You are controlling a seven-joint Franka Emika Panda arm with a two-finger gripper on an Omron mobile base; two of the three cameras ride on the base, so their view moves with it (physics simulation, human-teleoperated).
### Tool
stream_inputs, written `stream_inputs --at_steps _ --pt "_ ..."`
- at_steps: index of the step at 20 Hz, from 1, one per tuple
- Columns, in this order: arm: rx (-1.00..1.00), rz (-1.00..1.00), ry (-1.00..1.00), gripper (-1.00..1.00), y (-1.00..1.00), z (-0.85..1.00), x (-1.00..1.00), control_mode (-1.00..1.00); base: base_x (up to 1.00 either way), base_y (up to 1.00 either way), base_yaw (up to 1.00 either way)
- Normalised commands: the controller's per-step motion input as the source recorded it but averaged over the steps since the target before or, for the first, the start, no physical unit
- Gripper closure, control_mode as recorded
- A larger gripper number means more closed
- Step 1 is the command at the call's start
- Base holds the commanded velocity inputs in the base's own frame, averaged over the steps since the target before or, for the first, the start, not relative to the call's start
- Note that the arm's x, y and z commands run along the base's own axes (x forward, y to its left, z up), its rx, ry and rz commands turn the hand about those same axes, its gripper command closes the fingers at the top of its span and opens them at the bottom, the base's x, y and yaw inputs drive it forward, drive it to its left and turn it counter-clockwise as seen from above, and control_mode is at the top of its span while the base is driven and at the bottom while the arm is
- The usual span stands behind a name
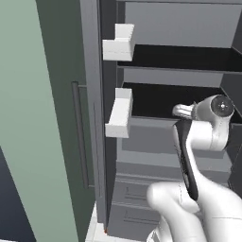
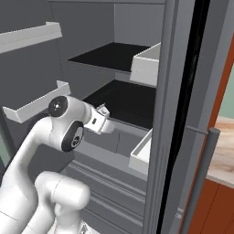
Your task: Take a sugar cube from the saucer and place it inside the coffee. Then, grab milk from the fridge and place it next to the coffee on the counter to sweeten the coffee.
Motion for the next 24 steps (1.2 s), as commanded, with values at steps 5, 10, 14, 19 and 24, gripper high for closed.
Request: stream_inputs --at_steps 5,10,14,19,24 --pt "0.05 -0.02 -0.10 1.00 0.05 0.00 -0.40 1.00 -0.60 0.07 -0.01" --pt "0.00 0.00 0.00 1.00 0.00 0.00 0.00 1.00 -1.00 0.06 0.00" --pt "0.00 0.00 0.00 1.00 0.00 0.00 0.00 1.00 -1.00 0.00 0.00" --pt "0.00 0.00 0.00 1.00 0.00 0.00 0.00 1.00 -0.95 -0.51 -0.05" --pt "0.00 0.00 0.00 1.00 0.00 0.00 0.00 1.00 -0.99 -1.00 -0.15"
